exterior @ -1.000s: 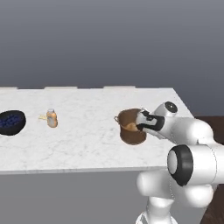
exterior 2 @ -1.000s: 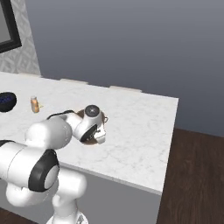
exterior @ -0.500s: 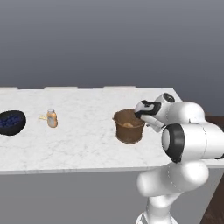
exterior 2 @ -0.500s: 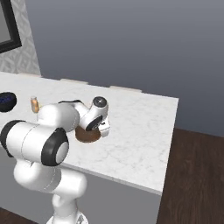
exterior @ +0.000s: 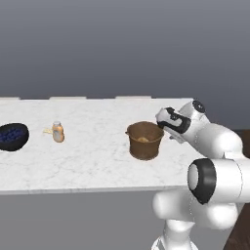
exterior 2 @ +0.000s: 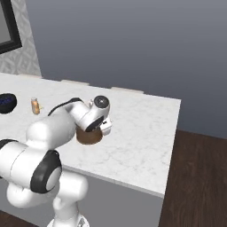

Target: Open the cabinet, pick up the bread from the cabinet and place it in the basket. Then move the basket to the dining counter.

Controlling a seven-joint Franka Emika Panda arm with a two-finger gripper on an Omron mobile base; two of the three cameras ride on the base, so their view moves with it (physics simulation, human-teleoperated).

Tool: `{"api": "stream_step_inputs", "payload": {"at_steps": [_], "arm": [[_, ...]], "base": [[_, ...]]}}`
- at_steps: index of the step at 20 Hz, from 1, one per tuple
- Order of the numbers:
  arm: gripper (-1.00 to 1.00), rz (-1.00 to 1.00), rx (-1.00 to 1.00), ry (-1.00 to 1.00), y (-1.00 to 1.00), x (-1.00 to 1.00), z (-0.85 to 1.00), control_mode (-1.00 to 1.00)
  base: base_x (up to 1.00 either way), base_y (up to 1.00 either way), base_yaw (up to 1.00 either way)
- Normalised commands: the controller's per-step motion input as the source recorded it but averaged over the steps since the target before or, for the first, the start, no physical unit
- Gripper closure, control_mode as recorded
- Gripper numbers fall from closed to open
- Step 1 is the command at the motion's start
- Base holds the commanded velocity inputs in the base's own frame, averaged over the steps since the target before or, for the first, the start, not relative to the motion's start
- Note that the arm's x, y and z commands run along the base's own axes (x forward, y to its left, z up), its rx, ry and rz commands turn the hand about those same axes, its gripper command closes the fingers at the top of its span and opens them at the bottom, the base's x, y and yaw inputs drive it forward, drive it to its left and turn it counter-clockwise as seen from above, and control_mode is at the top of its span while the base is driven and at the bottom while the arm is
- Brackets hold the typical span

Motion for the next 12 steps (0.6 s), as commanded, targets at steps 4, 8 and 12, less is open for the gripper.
{"api": "stream_step_inputs", "payload": {"at_steps": [4,8,12], "arm": [[-1.00,0.17,0.00,-0.19,0.01,-0.77,0.56,-1.00],[-1.00,0.25,-0.02,-0.27,0.14,-0.79,0.71,-1.00],[-1.00,0.29,-0.12,-0.26,0.23,-0.79,0.92,-1.00]], "base": [[0.00,0.00,0.00],[0.00,0.00,0.00],[0.00,0.00,0.00]]}}
